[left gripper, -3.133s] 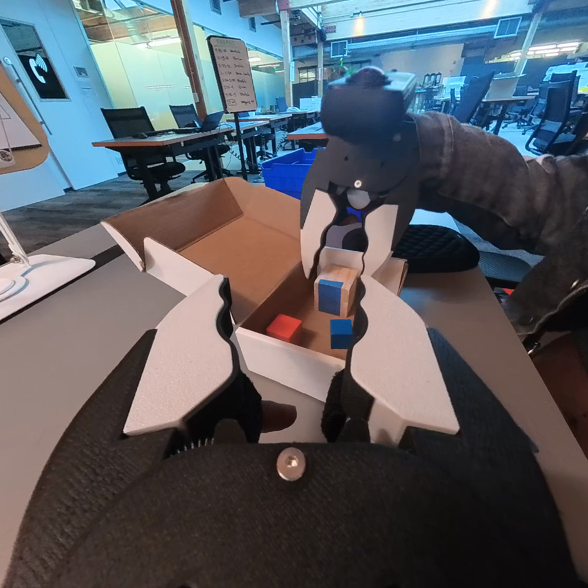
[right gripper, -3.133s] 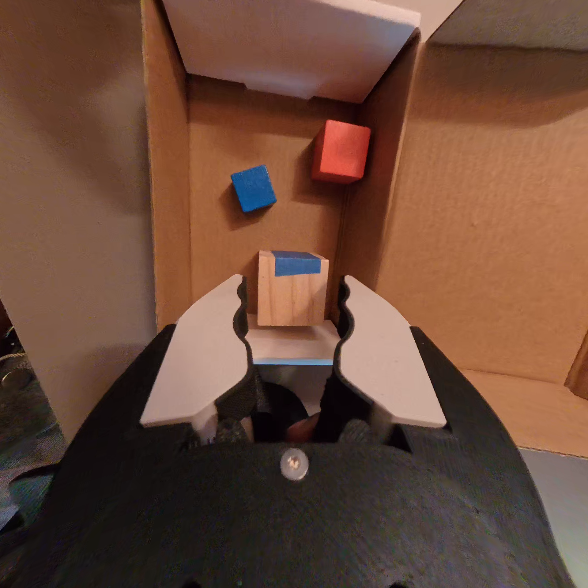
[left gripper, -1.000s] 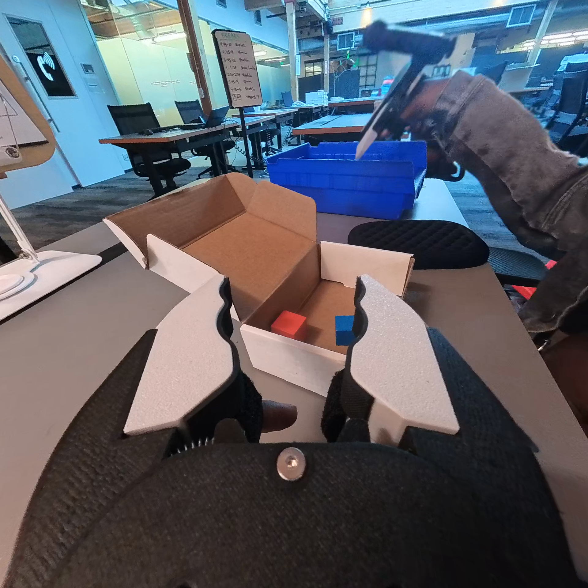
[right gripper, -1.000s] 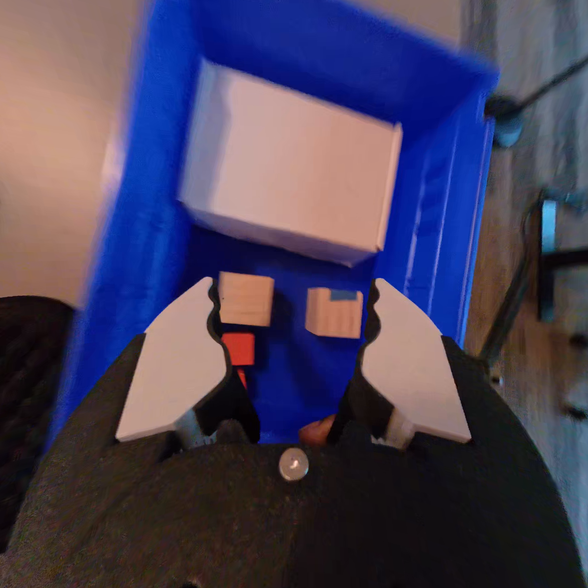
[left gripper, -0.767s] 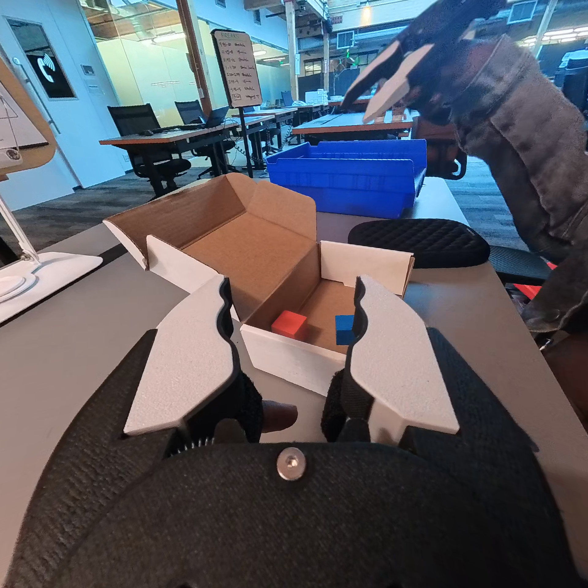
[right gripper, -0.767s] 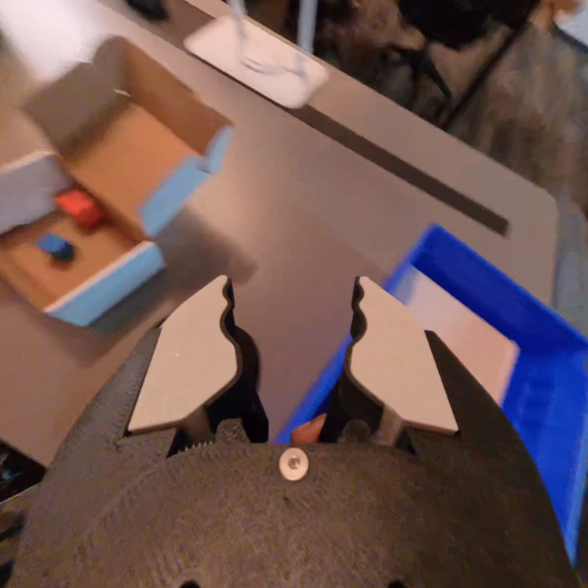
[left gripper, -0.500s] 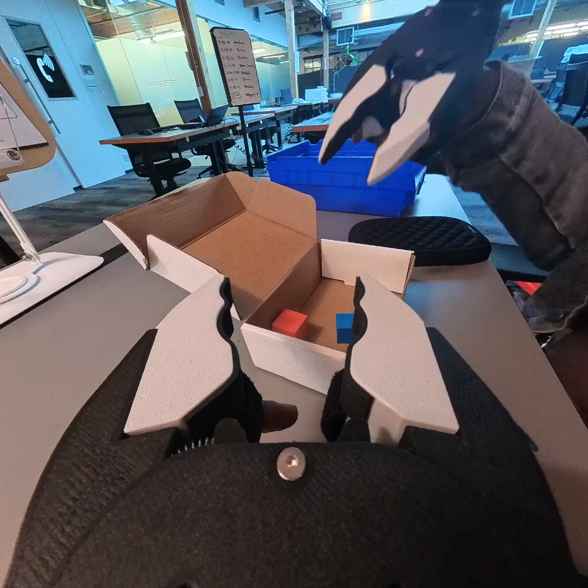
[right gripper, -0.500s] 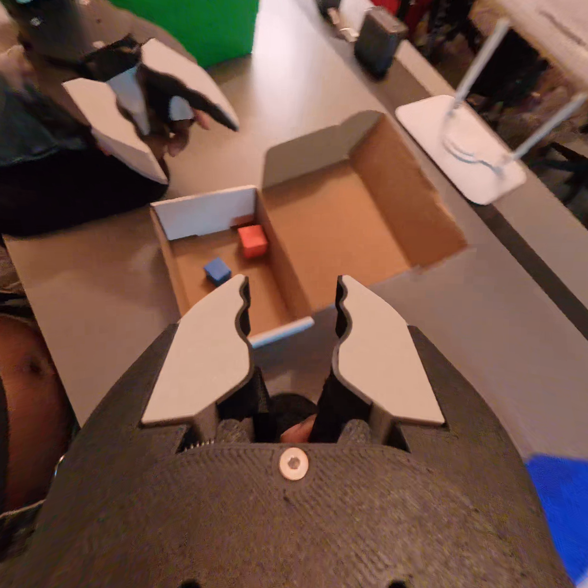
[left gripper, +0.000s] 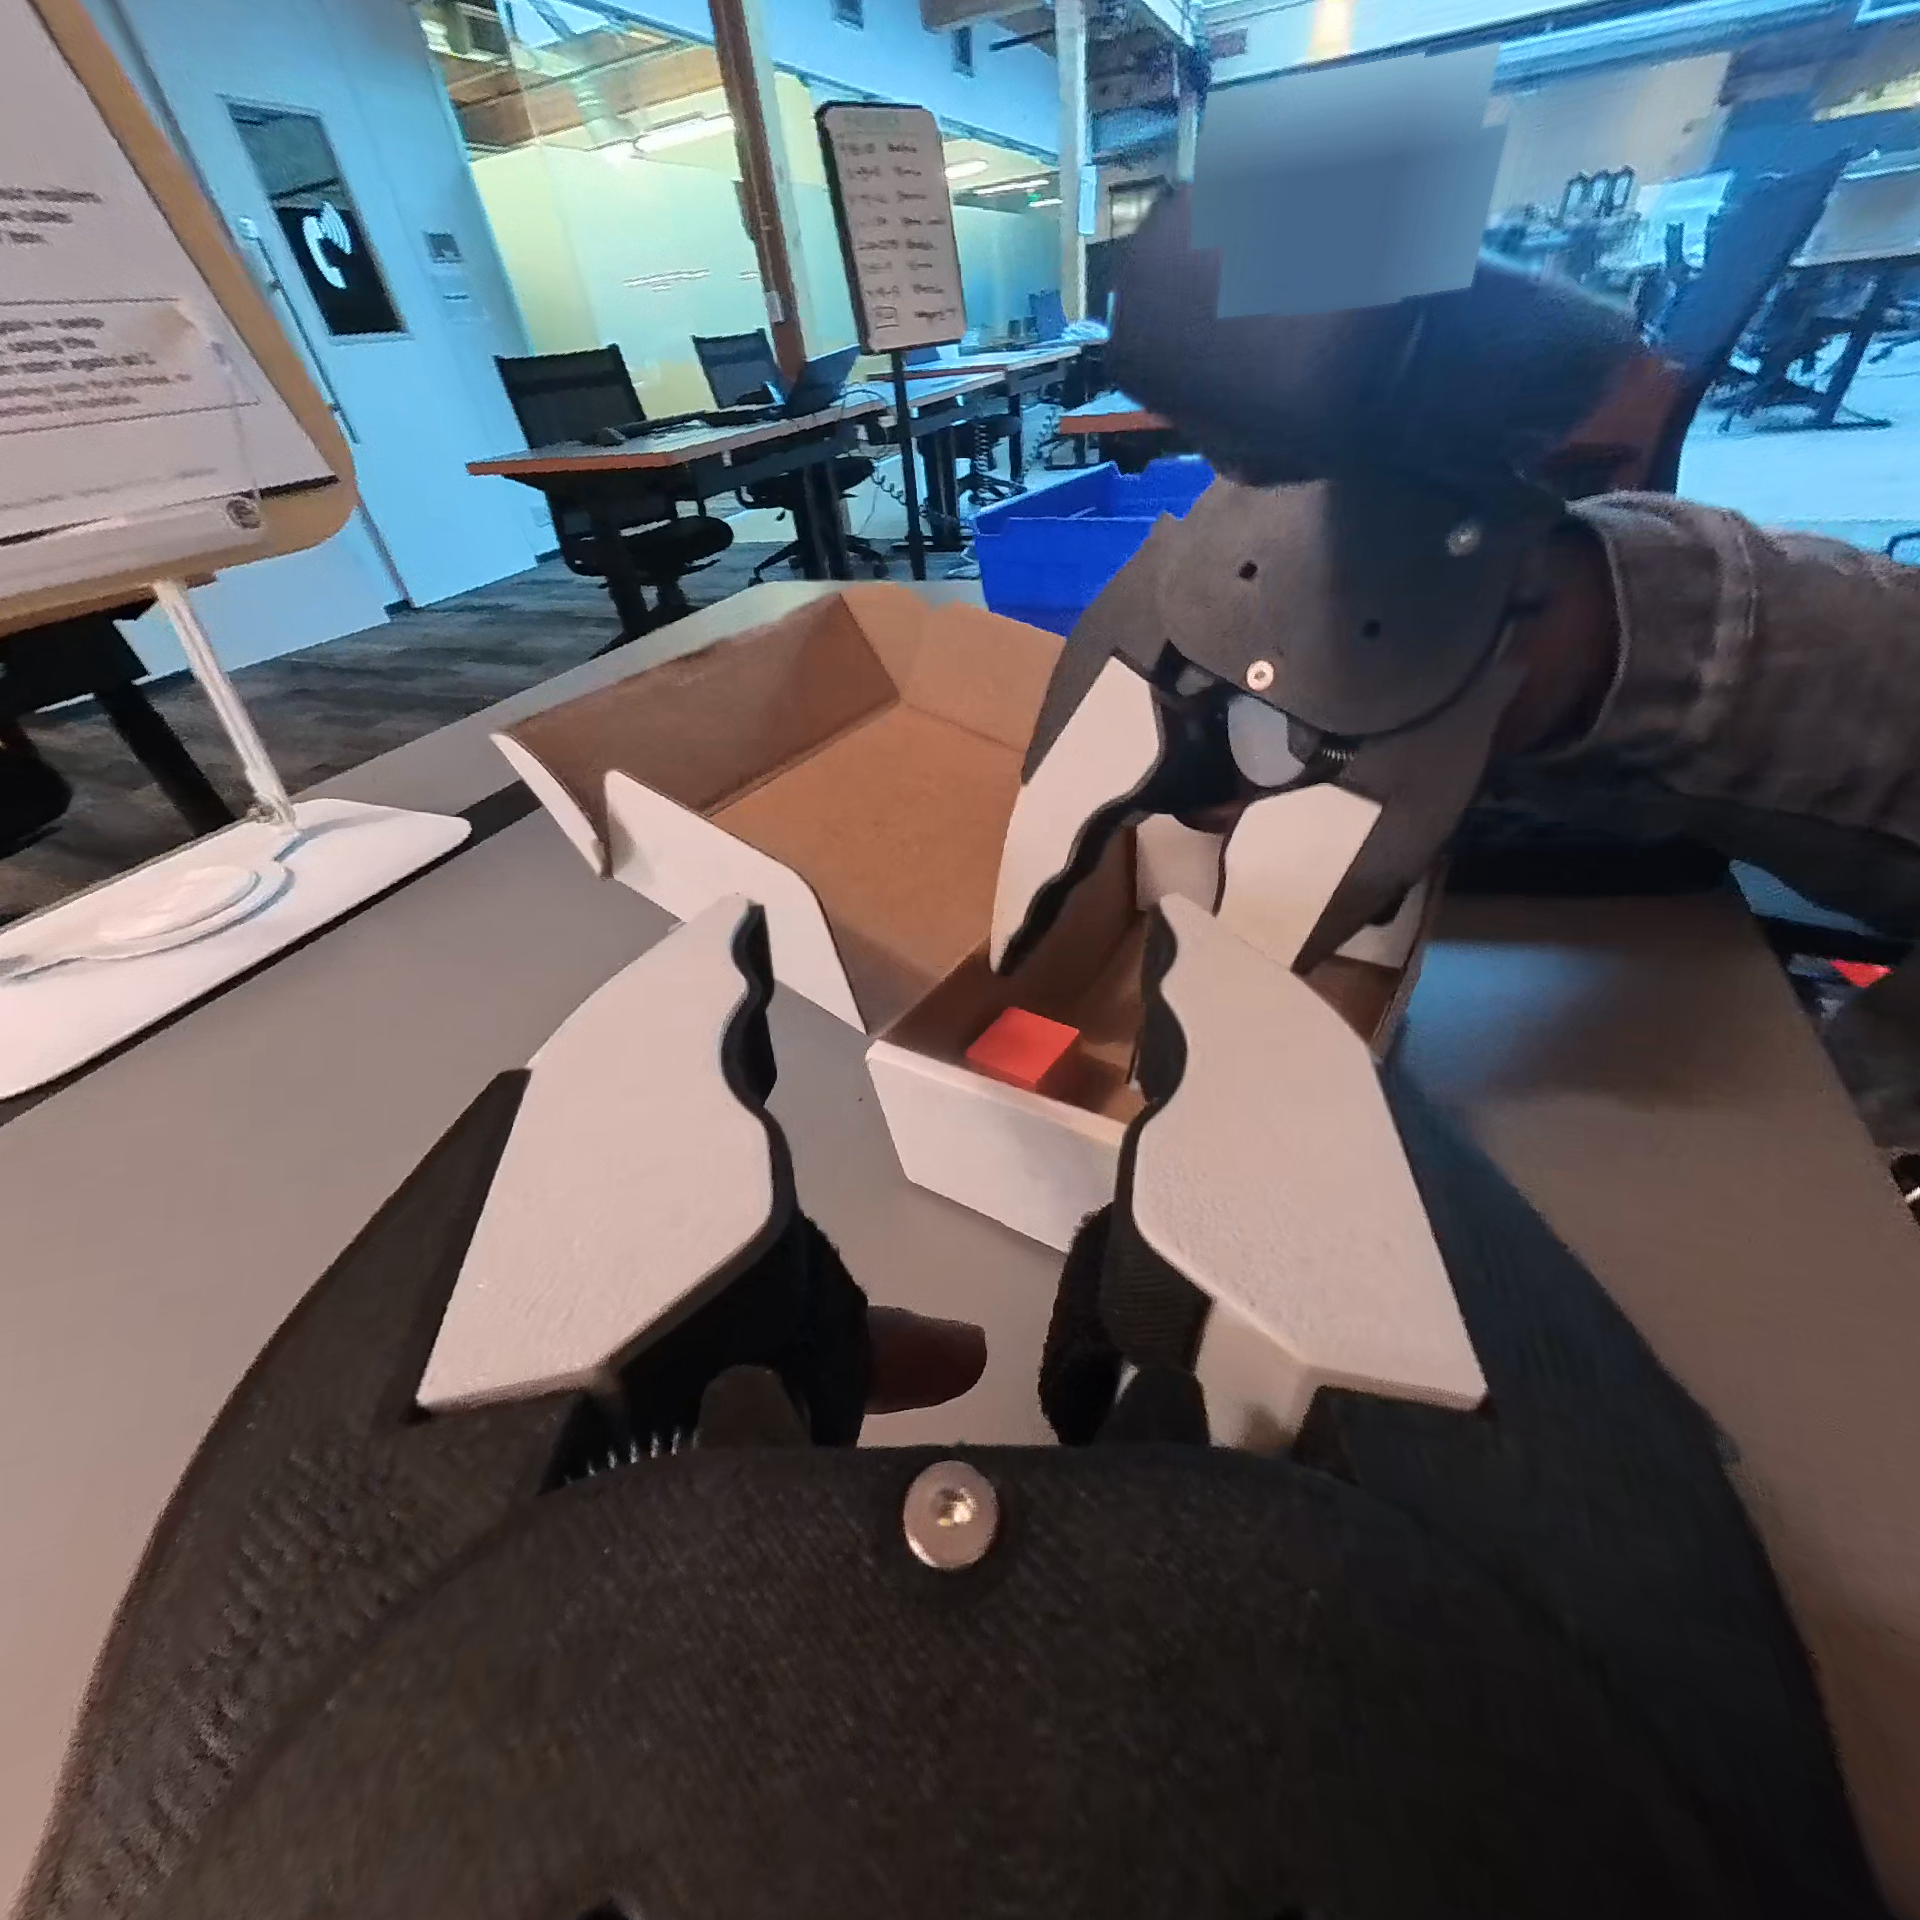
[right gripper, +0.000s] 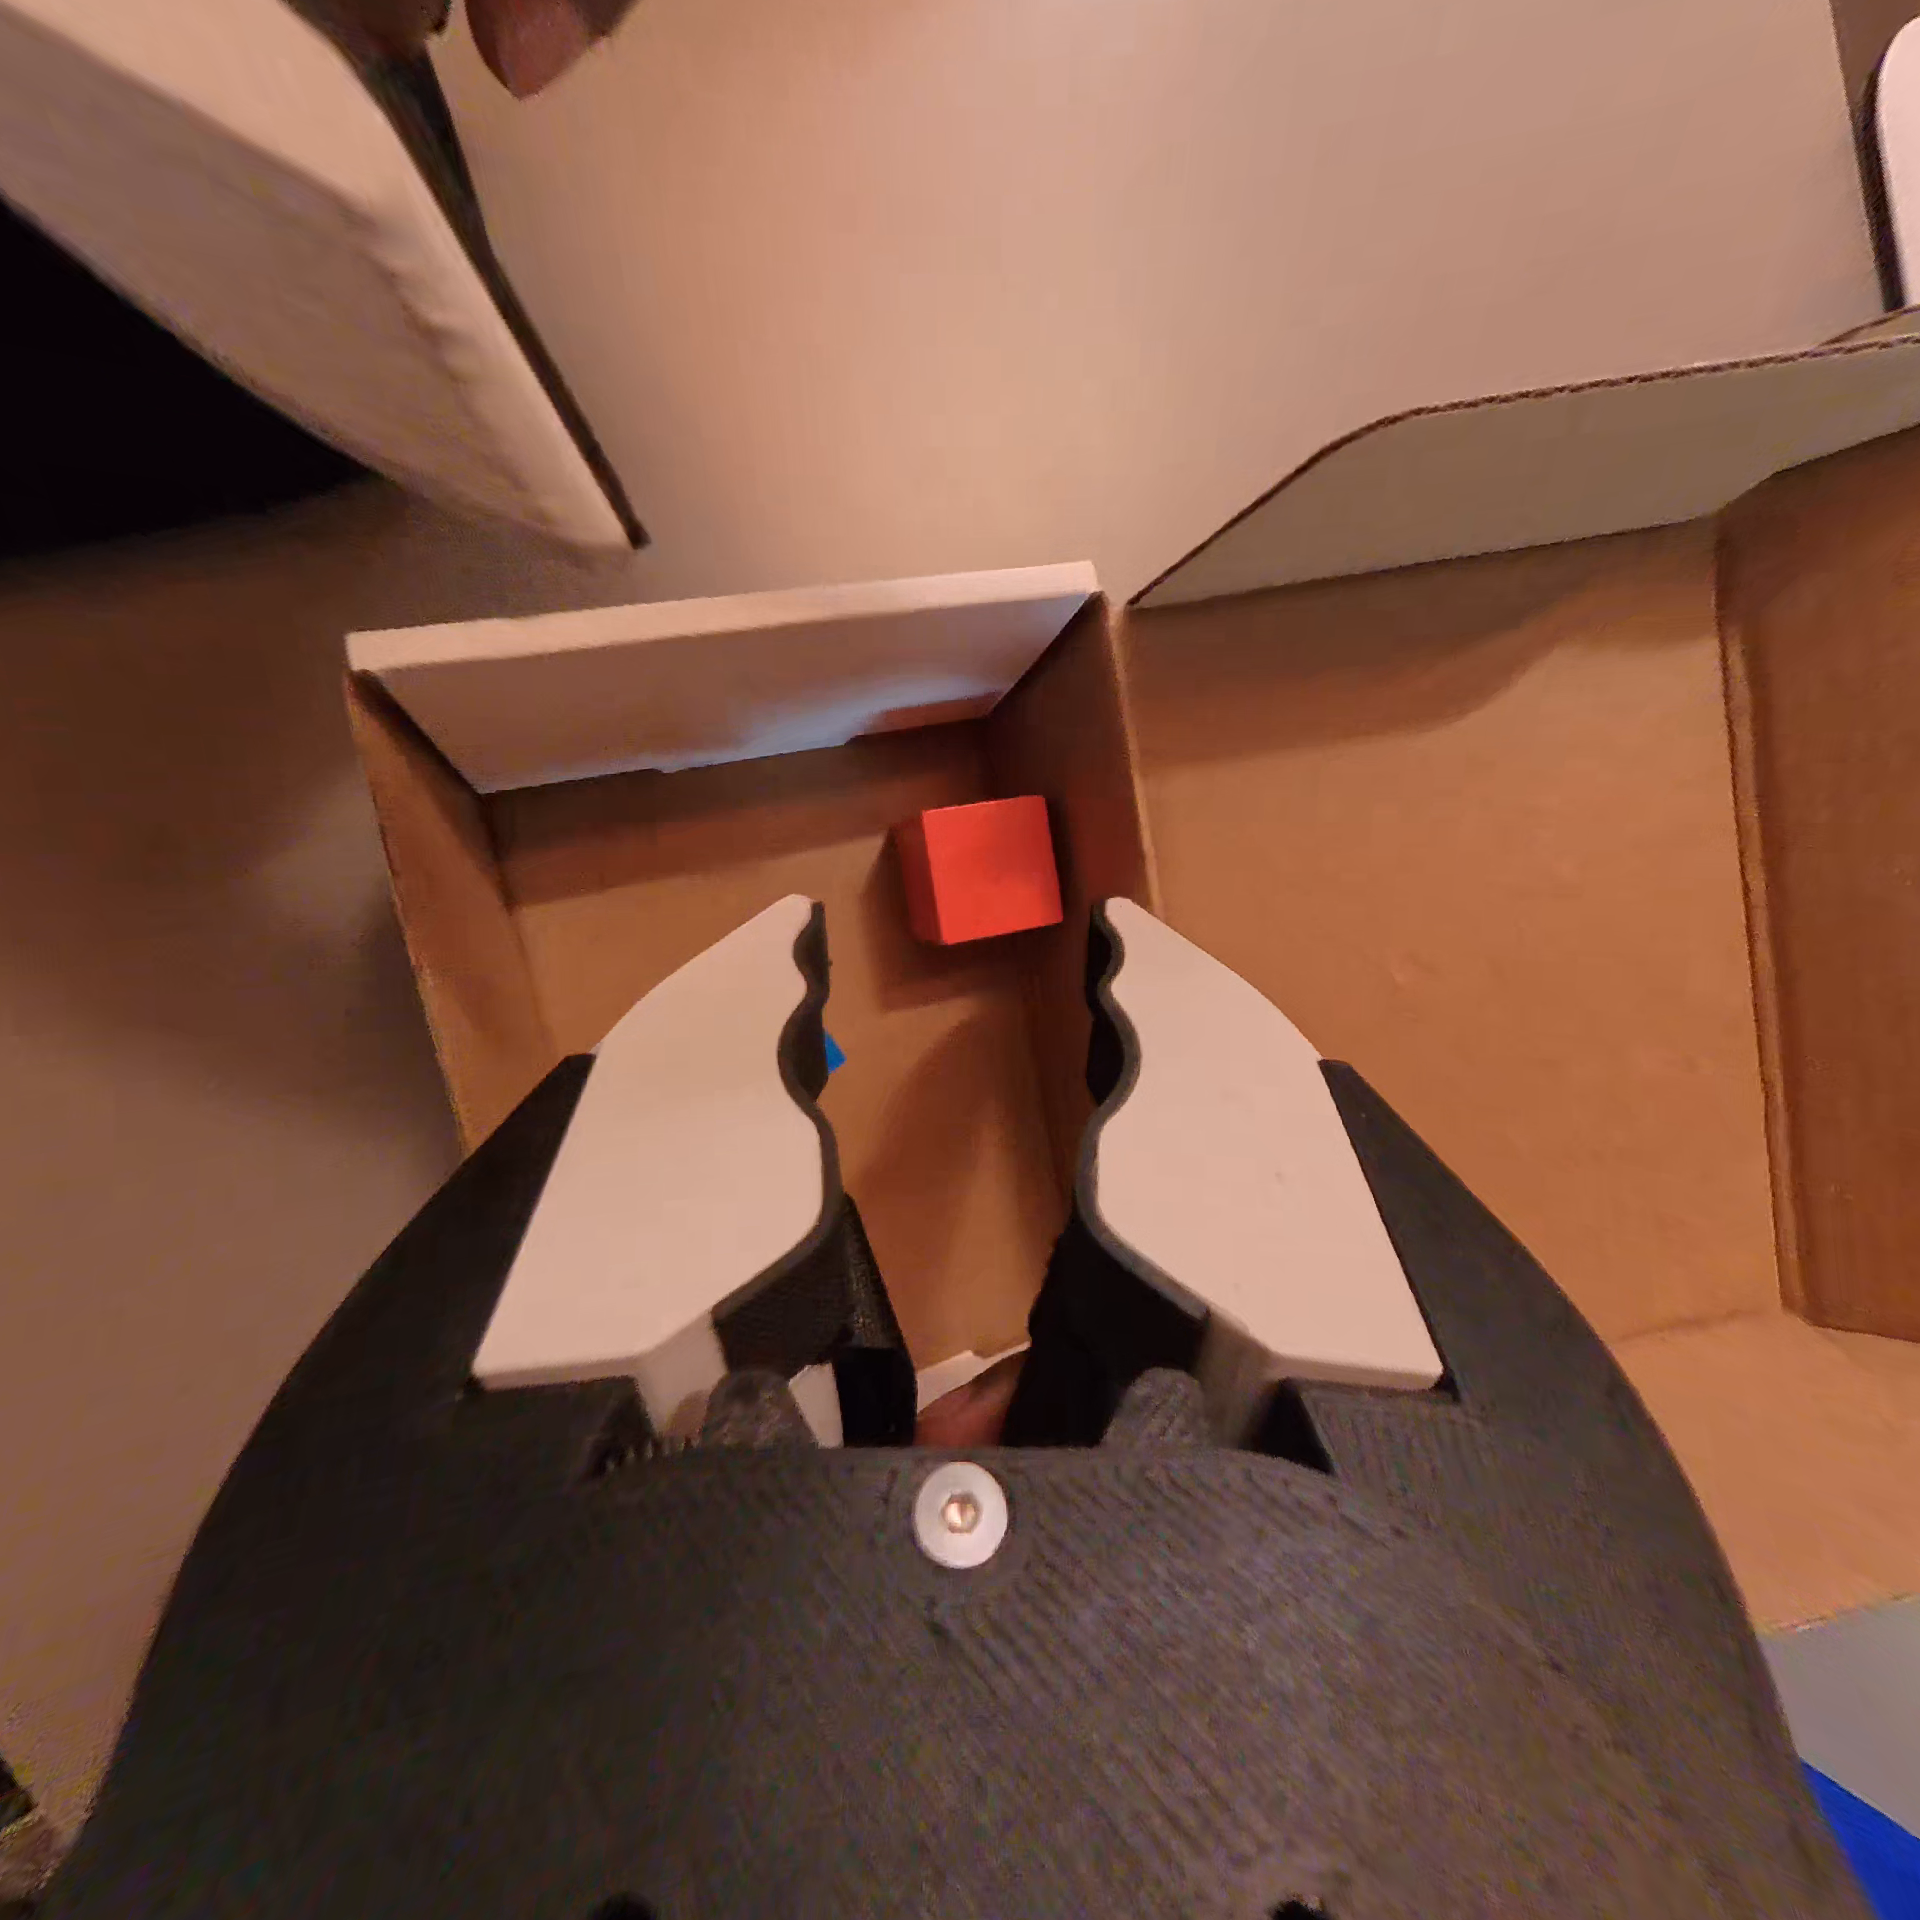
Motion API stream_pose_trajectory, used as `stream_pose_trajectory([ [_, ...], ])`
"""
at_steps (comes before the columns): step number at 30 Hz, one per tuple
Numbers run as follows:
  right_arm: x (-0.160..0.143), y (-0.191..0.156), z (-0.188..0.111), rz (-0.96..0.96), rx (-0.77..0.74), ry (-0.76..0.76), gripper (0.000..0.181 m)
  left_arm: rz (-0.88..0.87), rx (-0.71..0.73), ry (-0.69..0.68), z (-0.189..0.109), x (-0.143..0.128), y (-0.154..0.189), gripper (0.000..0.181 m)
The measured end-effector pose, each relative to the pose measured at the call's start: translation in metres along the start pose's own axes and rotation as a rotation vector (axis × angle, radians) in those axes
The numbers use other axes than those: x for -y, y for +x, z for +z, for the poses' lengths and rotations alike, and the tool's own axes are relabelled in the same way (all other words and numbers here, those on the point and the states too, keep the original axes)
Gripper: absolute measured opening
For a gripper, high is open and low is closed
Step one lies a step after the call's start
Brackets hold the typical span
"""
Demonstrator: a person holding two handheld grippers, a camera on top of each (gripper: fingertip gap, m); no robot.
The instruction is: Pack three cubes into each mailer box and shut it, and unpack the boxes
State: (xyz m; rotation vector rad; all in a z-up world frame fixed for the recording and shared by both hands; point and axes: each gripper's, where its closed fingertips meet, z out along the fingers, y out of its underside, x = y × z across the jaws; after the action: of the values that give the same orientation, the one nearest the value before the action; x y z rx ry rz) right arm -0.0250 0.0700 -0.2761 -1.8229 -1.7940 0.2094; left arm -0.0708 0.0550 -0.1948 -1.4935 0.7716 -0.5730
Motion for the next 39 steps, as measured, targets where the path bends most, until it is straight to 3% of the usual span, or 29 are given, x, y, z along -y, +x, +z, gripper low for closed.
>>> stream_pose_trajectory([
  [10, -0.005, -0.002, 0.010, -0.027, -0.013, -0.023, 0.045, -0.002, -0.017, -0.017, 0.001, -0.003, 0.003, 0.068],
  [15, 0.000, -0.014, 0.005, -0.027, 0.082, 0.020, 0.033, -0.002, -0.026, -0.021, 0.001, -0.004, 0.004, 0.068],
  [23, 0.003, -0.011, 0.003, -0.016, 0.063, -0.009, 0.043, 0.009, -0.043, -0.030, 0.002, -0.006, 0.007, 0.068],
  [32, -0.001, -0.010, 0.011, 0.001, 0.086, -0.060, 0.027, 0.018, -0.058, -0.035, 0.003, -0.006, 0.010, 0.068],
  [36, 0.004, -0.005, -0.002, 0.004, 0.073, 0.006, 0.027, 0.034, -0.083, -0.034, 0.003, -0.006, 0.015, 0.068],
  [39, 0.013, 0.000, -0.021, 0.072, 0.092, 0.139, 0.027, 0.051, -0.113, 0.001, 0.002, 0.000, 0.022, 0.069],
])
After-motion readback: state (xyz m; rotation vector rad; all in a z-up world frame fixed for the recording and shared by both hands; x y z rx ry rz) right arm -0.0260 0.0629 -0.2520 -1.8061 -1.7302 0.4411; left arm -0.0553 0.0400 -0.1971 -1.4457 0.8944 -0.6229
